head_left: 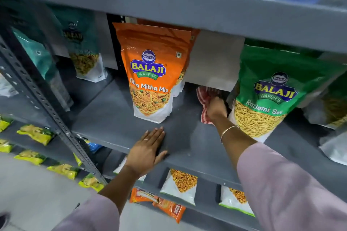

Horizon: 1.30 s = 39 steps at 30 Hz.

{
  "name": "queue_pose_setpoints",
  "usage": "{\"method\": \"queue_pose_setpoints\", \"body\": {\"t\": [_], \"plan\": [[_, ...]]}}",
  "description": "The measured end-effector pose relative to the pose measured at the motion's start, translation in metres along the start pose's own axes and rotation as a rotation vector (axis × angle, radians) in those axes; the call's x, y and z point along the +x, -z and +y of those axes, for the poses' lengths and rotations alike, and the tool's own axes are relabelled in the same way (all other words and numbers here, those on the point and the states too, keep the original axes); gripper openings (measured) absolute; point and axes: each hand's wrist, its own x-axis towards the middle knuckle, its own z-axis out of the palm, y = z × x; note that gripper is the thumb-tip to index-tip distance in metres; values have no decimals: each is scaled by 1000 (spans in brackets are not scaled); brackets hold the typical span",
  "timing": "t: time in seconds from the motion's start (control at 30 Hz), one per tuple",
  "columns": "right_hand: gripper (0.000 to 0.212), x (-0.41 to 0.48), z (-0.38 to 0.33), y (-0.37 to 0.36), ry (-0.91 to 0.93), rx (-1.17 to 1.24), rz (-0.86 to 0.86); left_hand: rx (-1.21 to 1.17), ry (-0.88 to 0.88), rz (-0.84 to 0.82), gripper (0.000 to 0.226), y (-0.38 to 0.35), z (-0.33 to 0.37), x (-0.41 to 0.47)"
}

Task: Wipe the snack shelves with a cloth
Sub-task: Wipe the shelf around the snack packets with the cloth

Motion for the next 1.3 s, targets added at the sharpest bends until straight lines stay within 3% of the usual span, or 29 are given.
{"method": "queue_pose_setpoints", "body": {"t": [0.1, 0.3, 0.53, 0.63, 0.7, 0.77, 0.87, 1.0, 1.07, 1.17, 1.23, 1.3], "plan": [[68, 8, -3, -14, 25, -103, -229, 23, -1, 14, 72, -1, 0, 0], [51, -5, -1, -32, 386, 8, -284, 25, 7, -28, 73, -1, -4, 0], [54, -126, 65, -33, 638, 89, -280, 40, 21, -79, 77, 2, -2, -1], [59, -160, 78, -13, 558, 216, -393, 43, 13, -96, 77, 2, -3, 0], [45, -156, 79, 6, 416, 480, -495, 34, 15, -94, 77, 3, -3, 0], [25, -137, 76, 23, 304, 610, -330, 21, 18, -103, 76, 2, -2, 0], [33, -106, 63, 13, 221, 355, -99, 15, 19, -102, 74, 1, -2, 0], [48, -126, 41, -41, 325, -54, -88, 11, 41, -100, 69, 2, -3, -3], [64, -148, 42, -51, 417, -114, -97, 25, 43, -105, 74, 3, -4, -3], [66, -170, 74, -46, 477, -121, -161, 54, 34, -115, 77, 2, -7, -6], [62, -173, 106, -35, 389, -120, -104, 55, 38, -120, 76, -3, -6, -5], [77, -176, 124, -22, 165, -130, 23, 61, 14, -102, 76, 1, -4, 1]]}}
